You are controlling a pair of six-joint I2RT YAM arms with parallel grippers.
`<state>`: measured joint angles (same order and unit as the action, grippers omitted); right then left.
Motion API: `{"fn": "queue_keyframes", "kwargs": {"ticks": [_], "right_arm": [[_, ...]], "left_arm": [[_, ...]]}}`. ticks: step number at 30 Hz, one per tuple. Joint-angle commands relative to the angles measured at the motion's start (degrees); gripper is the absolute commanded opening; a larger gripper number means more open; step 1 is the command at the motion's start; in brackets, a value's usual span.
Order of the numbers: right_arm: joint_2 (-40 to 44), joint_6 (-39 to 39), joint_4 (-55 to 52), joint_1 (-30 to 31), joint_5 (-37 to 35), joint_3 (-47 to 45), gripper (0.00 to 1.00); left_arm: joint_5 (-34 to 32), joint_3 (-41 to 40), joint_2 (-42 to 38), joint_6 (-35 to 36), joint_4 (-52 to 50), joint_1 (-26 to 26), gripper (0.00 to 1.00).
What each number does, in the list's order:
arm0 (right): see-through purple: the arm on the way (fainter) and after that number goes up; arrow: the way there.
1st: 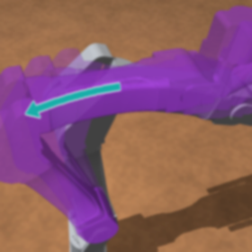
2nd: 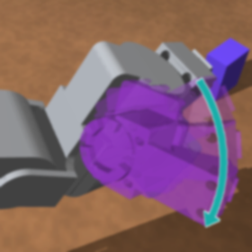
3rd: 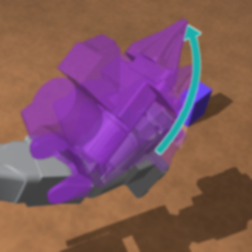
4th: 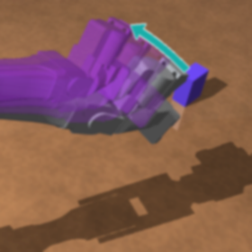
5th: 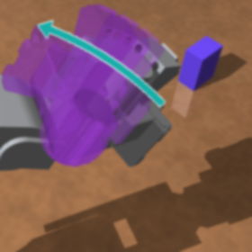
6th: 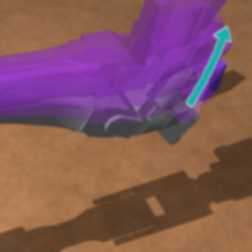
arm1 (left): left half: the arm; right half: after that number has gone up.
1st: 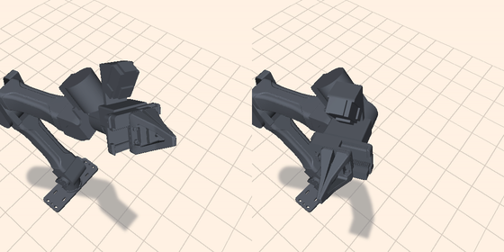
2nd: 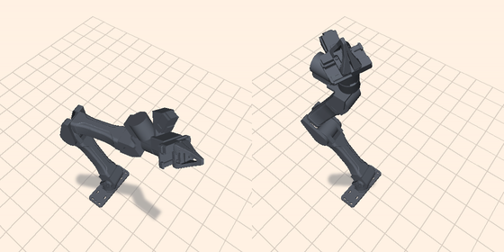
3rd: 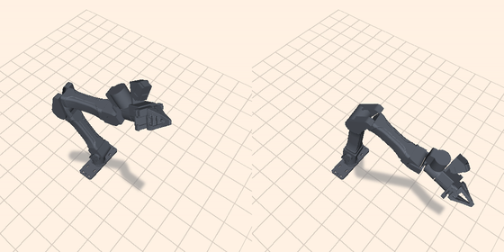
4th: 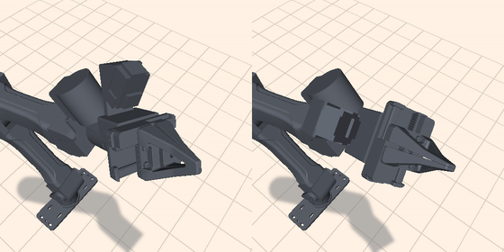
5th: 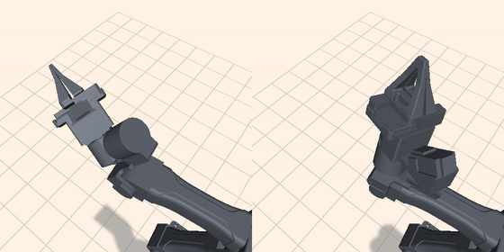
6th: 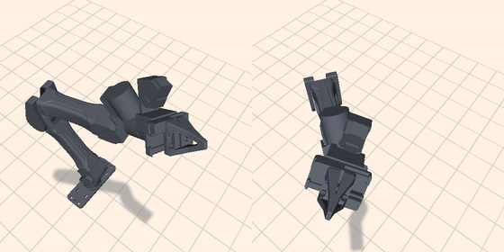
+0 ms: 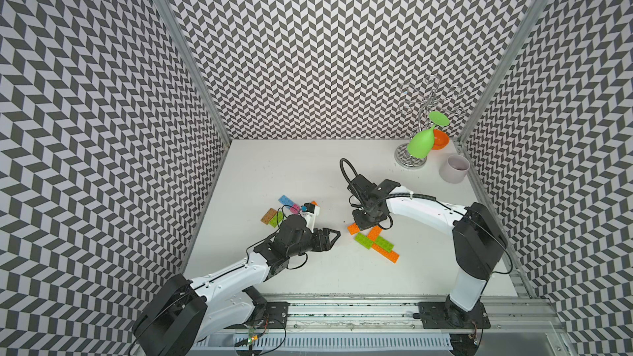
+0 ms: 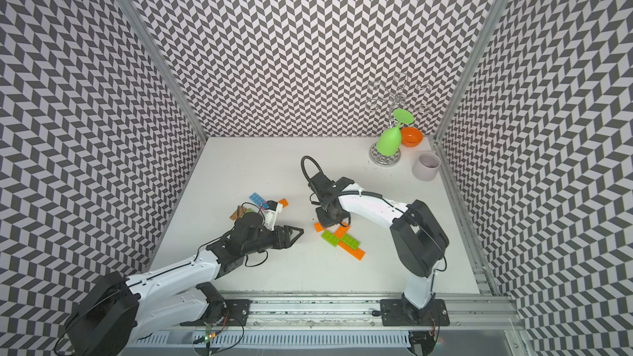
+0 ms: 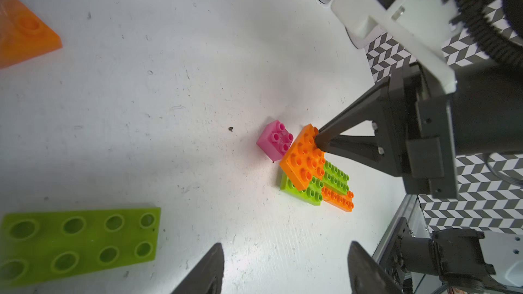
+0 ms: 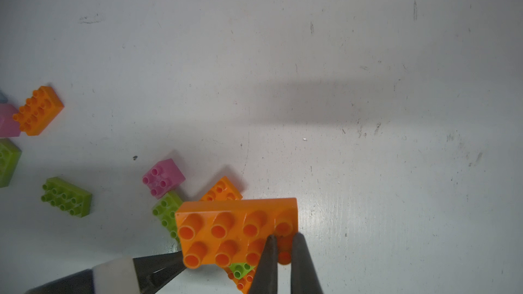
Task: Assemble a small pinwheel with lego
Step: Adjust the lego brick at the center of the board.
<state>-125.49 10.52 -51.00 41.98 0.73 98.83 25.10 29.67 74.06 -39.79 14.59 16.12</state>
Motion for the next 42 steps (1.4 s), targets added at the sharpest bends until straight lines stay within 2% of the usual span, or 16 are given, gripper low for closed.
{"fn": "queue_keyframes", "kwargs": {"ticks": [1, 7, 20, 26, 42], "right_arm": [[-1.2, -0.3, -2.2, 0.5, -1.1, -1.2, 0.19], [-1.0, 0.3, -3.3, 1.0, -1.4, -3.0, 0.19], [-2.0, 1.3, -4.2, 1.2, -1.0, -2.5, 0.10], [-2.2, 1.4, -4.3, 1.5, -1.2, -2.1, 0.09], [1.3, 4.3, -5.2, 1.9, -3.5, 5.5, 0.09]], "left_arm": [[-0.4, -0.3, -0.9, 0.9, -0.3, 0.2, 0.68], [-0.4, -0.3, -0.9, 1.0, -0.5, 0.2, 0.68], [-0.4, -1.2, -2.3, 0.9, -1.0, 0.2, 0.68], [-0.4, -1.6, -2.3, 0.9, -1.0, 0.2, 0.68], [-2.4, -4.3, -8.7, 1.8, -4.8, 2.2, 0.68]]}}
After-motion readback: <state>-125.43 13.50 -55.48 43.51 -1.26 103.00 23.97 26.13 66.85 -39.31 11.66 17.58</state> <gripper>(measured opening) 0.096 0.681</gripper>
